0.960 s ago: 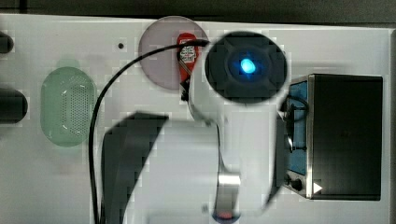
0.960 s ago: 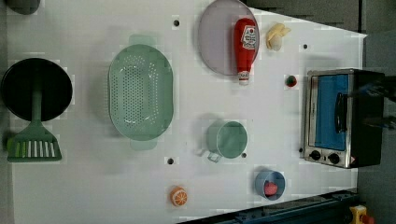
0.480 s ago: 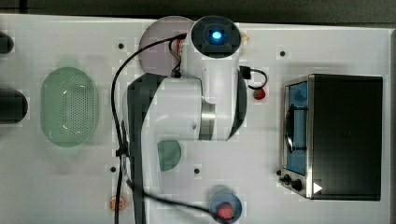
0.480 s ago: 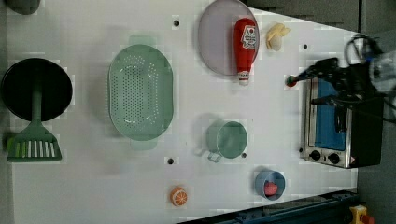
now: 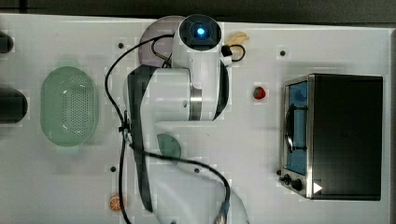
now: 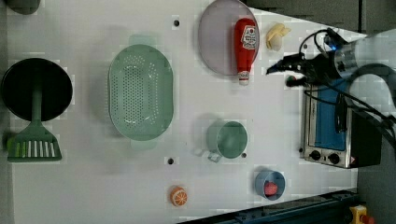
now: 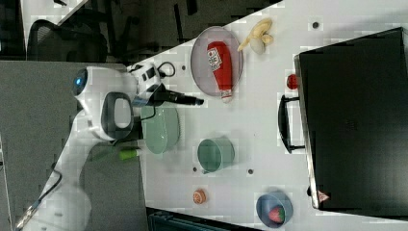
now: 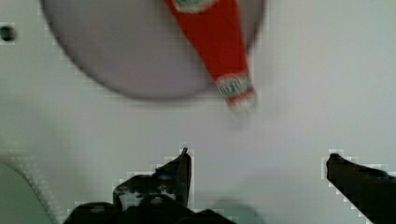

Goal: Pick ketchup from plate and place it on table.

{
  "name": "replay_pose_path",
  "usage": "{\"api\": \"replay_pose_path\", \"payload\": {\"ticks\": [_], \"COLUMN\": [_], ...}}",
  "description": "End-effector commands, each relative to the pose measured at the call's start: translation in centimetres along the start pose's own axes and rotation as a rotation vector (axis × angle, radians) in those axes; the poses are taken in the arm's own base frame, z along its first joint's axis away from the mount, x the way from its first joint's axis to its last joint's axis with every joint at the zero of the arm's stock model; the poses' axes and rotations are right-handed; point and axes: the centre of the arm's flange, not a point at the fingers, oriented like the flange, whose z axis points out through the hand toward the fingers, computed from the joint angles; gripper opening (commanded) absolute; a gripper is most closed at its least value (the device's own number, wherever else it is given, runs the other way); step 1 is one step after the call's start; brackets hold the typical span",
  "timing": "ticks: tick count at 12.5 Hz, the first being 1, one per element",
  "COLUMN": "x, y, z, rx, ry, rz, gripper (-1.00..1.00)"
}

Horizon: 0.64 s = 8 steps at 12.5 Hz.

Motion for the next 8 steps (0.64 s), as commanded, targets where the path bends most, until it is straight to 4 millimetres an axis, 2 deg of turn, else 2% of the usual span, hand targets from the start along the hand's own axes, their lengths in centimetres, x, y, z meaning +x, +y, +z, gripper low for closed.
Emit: {"api": "replay_pose_path", "payload": {"ticks": [1,4,8], "x": [2.9,4.3,6.7], "y": [-0.4,-1.1,-2.3], "z": [2.0,5.5,9.6], "rx": [0.02,0.03,0.043], "ry": [0.037,0.035,0.122], "rz": [-0.238,-0.251,-0.269], "gripper": [1.0,1.0,1.0]}}
